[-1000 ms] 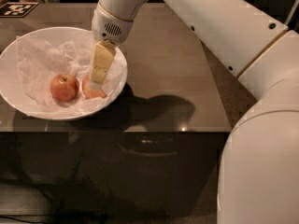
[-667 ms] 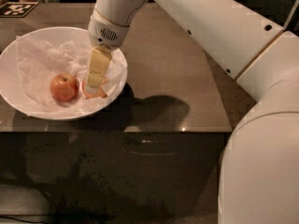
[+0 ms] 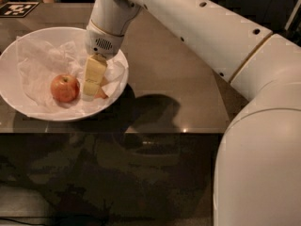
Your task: Pick apple from white bowl
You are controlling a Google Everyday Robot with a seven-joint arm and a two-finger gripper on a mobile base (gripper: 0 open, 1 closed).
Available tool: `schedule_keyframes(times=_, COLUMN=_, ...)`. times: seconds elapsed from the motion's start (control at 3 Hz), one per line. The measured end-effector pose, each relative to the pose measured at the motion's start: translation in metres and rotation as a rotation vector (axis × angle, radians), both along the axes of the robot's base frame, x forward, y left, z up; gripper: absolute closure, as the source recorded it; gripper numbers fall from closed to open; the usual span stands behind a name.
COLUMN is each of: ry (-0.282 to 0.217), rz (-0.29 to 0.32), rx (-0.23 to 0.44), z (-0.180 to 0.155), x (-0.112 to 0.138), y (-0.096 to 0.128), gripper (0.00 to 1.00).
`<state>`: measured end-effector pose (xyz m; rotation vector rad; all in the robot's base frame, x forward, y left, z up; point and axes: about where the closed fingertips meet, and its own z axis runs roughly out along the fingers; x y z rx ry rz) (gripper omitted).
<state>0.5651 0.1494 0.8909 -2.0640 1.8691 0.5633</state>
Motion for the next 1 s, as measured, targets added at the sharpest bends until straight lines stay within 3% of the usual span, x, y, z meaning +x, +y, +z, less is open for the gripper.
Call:
schedule_keyframes(times=0.33, ry=0.026, rz=0.013, rx=0.034, z=0.0, x=0.009, y=-0.004, gripper=0.0)
schedule_keyframes(times=0.67, ry=0.082, rz=0.017, rx=0.063, z=-0.014, x=0.012, y=0.01, gripper=0.0)
schedule_keyframes(times=1.0, ry=0.082, rz=0.017, rx=0.063, z=-0.014, x=0.012, y=0.01, gripper=0.0)
